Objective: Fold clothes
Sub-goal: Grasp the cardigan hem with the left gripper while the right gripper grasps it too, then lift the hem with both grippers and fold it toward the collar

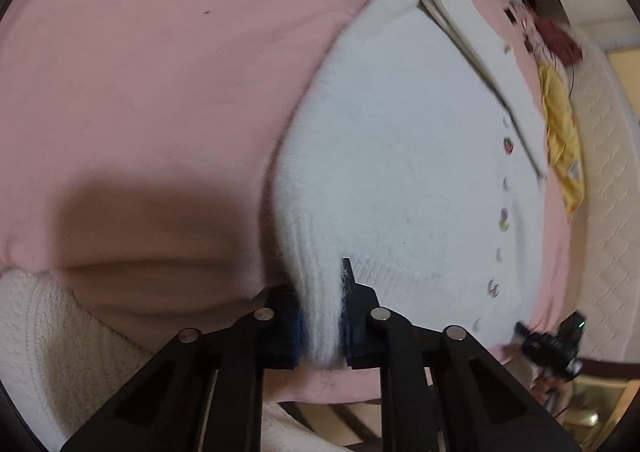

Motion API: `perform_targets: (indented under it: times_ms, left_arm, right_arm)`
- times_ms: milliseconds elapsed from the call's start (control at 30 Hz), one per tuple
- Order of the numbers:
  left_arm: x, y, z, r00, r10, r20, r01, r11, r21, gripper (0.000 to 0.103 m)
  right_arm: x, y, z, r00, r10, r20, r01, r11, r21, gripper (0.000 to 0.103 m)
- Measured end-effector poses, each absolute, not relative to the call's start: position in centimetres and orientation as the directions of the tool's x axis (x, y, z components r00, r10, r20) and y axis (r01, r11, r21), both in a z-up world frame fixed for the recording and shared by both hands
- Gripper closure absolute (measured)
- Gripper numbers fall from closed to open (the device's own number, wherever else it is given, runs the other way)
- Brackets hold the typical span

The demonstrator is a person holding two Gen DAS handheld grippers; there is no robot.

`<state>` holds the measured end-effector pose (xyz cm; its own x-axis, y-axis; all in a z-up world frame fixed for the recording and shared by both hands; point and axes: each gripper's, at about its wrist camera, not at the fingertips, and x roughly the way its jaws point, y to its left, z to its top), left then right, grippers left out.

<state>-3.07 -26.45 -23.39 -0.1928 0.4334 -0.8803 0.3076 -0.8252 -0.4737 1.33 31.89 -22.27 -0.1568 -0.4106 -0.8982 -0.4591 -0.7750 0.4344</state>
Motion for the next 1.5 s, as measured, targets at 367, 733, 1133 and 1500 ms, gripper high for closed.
perform_targets:
  times_ms: [367, 733, 1133, 1500]
  left_arm:
    - [-3.3, -25.0, -19.0, -0.325, 0.451, -0.831, 0.193, -0.829, -0.525, 0.091]
    - [-6.4, -25.9, -16.3, -0.435, 0.402, -0.806, 0.158, -0.847, -0.508, 0.091]
    - [-19.2, -24.7, -12.4, -0.544, 0.339, -0.768, 0.095, -0.884, -0.458, 0.091]
    - [-36.8, -23.5, -9.5, -0.611, 0.287, -0.738, 0.059, -0.913, -0.403, 0.091]
  right_arm:
    - [1.1, 31.2, -19.0, -0.291, -0.449, -0.845, -0.312, -0.791, 0.527, 0.095]
    - [-1.5, 32.0, -14.9, -0.438, -0.406, -0.802, -0.217, -0.818, 0.533, 0.095]
    - [-12.7, 31.9, -9.0, -0.552, -0.241, -0.798, -0.091, -0.934, 0.345, 0.095]
    - [-31.3, 32.5, -7.1, -0.620, -0.143, -0.772, -0.092, -0.963, 0.252, 0.095]
